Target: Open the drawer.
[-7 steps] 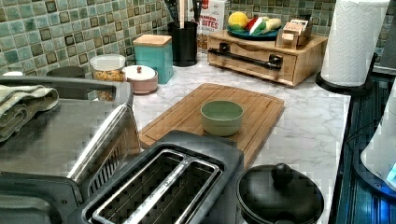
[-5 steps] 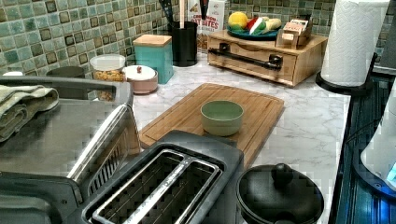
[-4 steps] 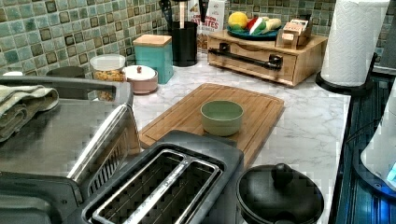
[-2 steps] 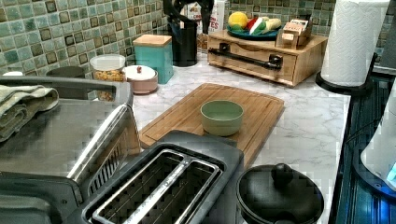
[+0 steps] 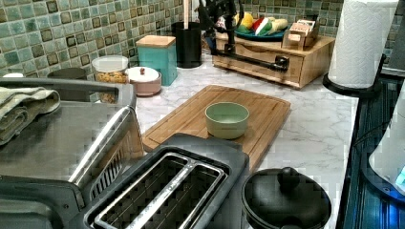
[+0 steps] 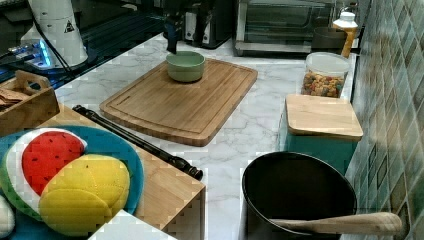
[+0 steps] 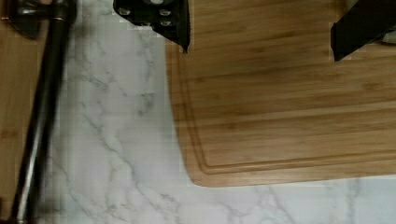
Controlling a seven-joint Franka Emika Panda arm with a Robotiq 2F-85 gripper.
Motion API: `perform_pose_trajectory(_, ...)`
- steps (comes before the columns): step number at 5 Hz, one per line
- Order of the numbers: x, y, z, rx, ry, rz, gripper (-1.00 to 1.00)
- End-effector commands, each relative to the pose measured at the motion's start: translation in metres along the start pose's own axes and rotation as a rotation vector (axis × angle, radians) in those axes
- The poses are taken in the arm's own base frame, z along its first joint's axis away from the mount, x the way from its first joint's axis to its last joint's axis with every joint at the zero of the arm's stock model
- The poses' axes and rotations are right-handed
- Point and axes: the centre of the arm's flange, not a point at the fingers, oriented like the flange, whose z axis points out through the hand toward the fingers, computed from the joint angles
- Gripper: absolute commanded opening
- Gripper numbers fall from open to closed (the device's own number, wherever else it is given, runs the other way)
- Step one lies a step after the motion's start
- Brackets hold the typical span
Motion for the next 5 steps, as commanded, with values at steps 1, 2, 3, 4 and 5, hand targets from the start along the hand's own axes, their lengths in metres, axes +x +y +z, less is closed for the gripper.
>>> perform_pose_trajectory(1,0.013,0.116,-0.03,-0.012,0.153,0.084,1.0)
perform_pose_trajectory(2,0.028,0.12,-0.014,-0.046,0.178,0.06,1.0)
perform_pose_trajectory(3,0.035,0.114,0.001,-0.087,0.207,0.033,1.0)
perform_pose_trajectory(4,0.046,0.108,0.006,-0.155,0.156,0.012,1.0)
perform_pose_trajectory(5,0.052,0.136,0.013,-0.207,0.163,-0.034,1.0)
